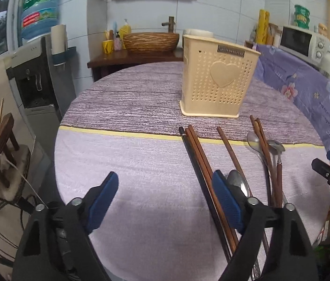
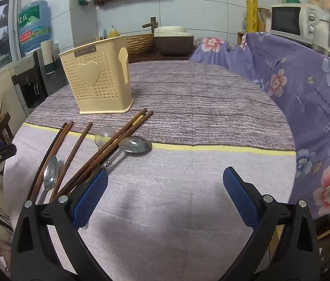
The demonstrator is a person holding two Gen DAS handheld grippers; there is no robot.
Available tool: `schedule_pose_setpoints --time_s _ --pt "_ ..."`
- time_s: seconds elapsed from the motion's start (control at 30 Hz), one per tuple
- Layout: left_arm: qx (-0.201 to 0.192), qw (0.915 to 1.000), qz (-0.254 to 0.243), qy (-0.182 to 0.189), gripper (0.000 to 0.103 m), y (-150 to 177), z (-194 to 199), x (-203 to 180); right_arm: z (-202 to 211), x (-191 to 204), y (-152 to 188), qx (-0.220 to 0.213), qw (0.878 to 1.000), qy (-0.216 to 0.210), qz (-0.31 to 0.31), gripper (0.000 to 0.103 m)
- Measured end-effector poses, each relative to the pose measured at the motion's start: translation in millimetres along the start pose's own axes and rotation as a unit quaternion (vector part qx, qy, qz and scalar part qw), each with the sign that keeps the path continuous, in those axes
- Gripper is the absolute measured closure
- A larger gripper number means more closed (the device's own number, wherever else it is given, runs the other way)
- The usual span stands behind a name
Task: Organize utensils
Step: 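Move the left tool down toward the black and brown chopsticks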
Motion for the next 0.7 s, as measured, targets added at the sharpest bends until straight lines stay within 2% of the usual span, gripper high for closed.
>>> schedule_pose_setpoints --time_s 0.13,0.2,0.4,0.57,0.7 --pt "0.03 0.9994 -0.005 0.016 0.038 -4 -16 -6 -9 10 -7 0.009 1.0 -0.007 0.008 0.006" --pt "0.044 0.9989 -0.012 0.012 0.045 -7 -24 -8 -13 16 -8 0.015 1.0 -0.007 0.018 0.006" --pt "0.072 0.9971 0.002 0.026 0.063 -15 -42 -6 -18 30 -13 0.014 0.999 -0.01 0.033 0.006" --pt "0.086 0.9955 -0.002 0.039 0.068 -25 -52 -12 -20 39 -14 0.013 0.999 -0.015 0.045 0.006" --pt "0.1 0.9944 -0.013 0.033 0.071 -27 -62 -17 -20 43 -13 0.012 0.999 -0.018 0.047 0.006"
Point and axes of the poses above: each gripper's, at about its wrist camera, not at the fingertips, and z roughly against the way its jaws point, x to its left, y to its underside, the point moved 1 cm from there along -z, roughly the way its jaws point, and after that the axes turned 7 degrees about -z, right-handed, at the moved point
